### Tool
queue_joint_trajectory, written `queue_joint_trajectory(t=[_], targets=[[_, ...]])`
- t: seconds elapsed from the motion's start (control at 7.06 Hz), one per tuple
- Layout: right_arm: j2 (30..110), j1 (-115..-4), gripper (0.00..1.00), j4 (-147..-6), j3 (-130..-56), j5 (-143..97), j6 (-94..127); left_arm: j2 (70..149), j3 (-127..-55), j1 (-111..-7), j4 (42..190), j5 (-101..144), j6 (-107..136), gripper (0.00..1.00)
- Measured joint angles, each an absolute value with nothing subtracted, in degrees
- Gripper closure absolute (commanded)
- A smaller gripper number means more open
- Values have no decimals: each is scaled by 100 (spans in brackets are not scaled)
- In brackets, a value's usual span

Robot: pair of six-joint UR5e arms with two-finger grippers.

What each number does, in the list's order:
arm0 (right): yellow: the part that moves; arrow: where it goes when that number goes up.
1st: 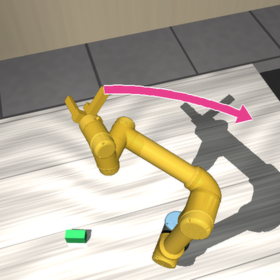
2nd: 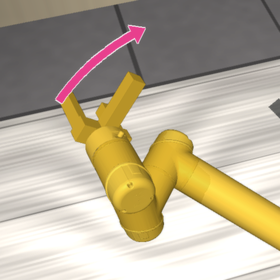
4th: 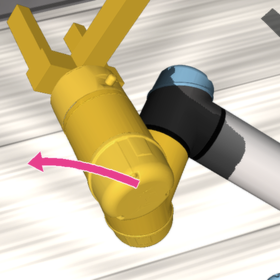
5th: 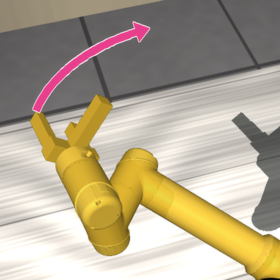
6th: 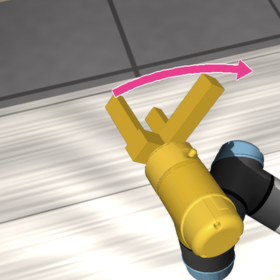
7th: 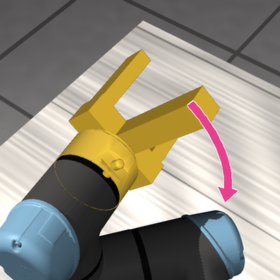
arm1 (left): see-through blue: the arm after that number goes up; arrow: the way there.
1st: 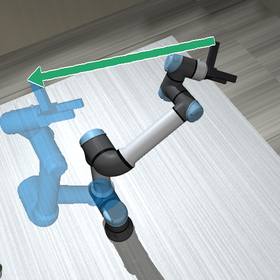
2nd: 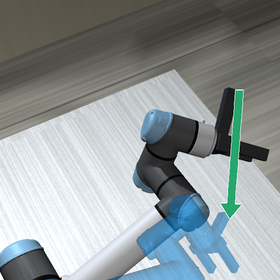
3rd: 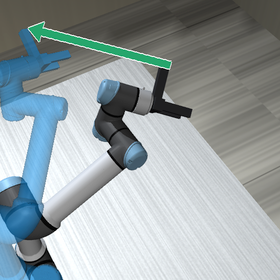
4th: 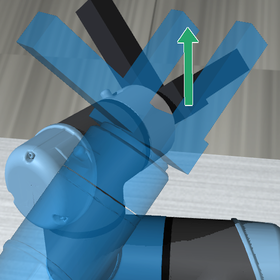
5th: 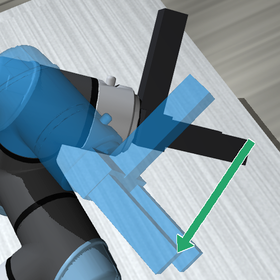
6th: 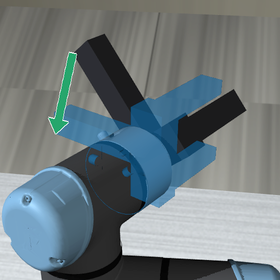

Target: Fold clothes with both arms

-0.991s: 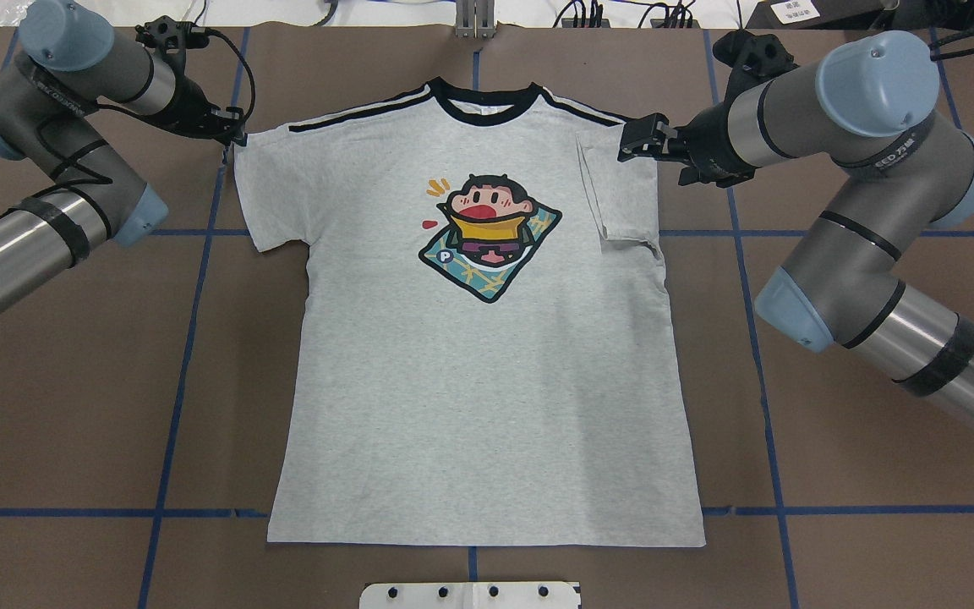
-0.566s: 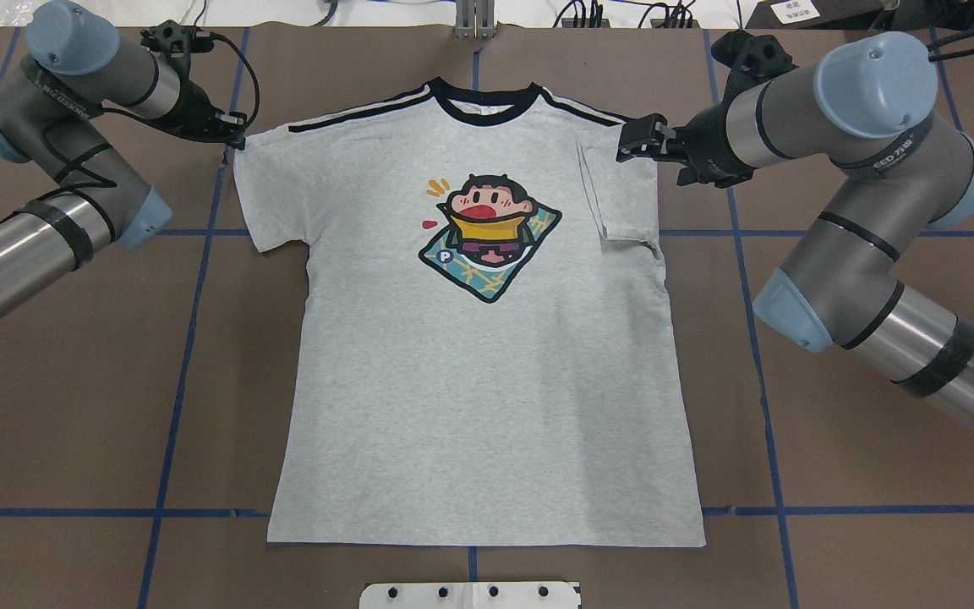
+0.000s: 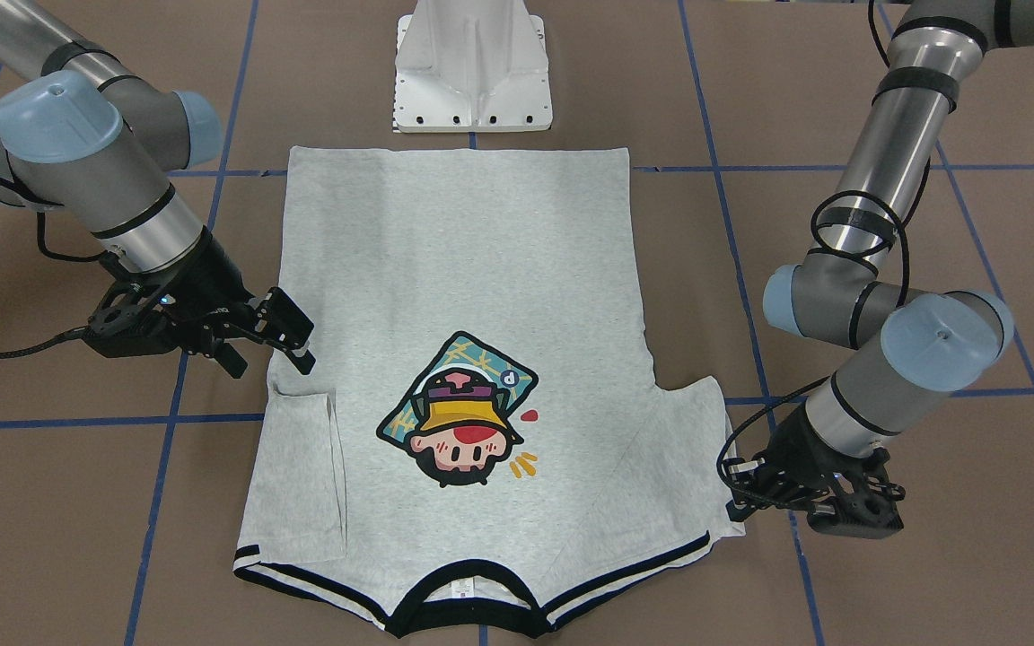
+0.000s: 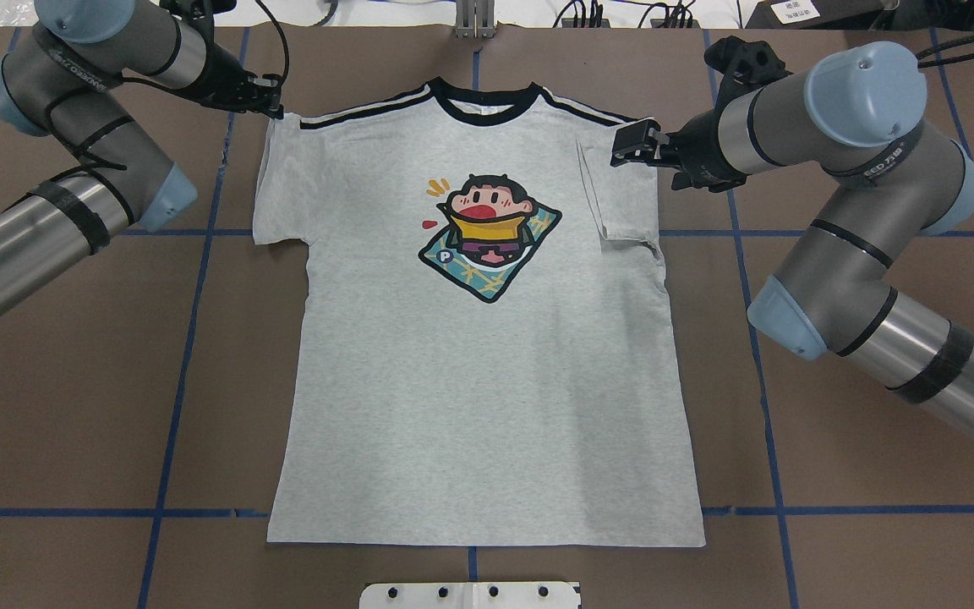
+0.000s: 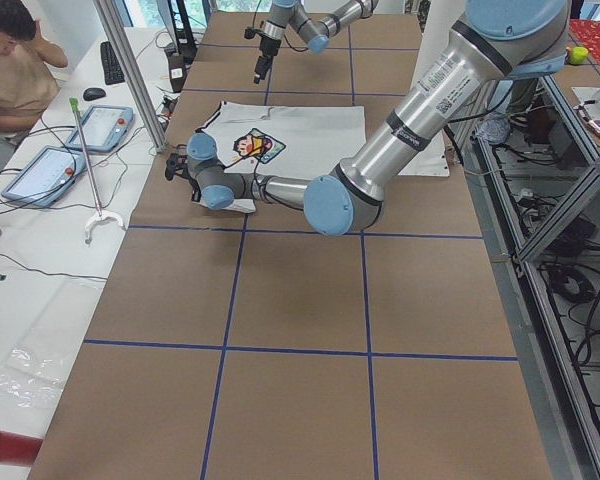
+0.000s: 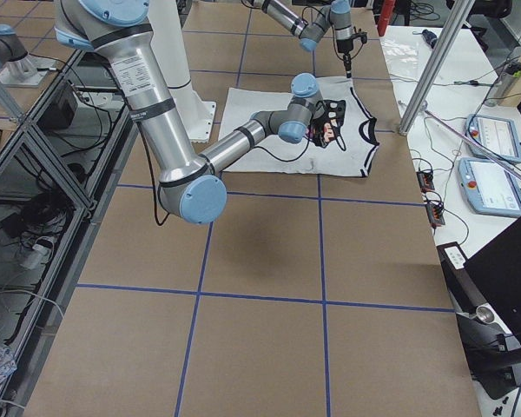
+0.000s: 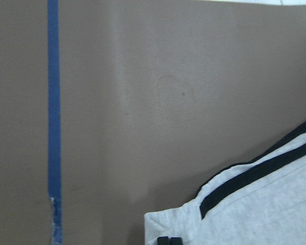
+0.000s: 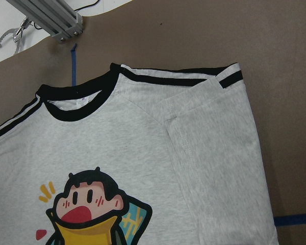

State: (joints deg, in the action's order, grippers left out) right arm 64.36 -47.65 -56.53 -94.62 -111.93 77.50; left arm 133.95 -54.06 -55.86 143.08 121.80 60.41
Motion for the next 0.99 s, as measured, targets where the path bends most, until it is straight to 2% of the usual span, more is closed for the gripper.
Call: queue_joint_trajectory(t=[0.28,0.85,0.99], targets=[[6436,-4749,0,-5652,-9464,-11184,7756,13663,-5675,-5194,13999,12019,6798,100],[6441,-4636,0,-5651,-9466,-10963,7774,14210,-4811,-4860,14243,11171,7051,100],[6437,-4623,0,-5651,-9462,-10952,7770,14299,-4608,-4856,14374,11113,7053,59]])
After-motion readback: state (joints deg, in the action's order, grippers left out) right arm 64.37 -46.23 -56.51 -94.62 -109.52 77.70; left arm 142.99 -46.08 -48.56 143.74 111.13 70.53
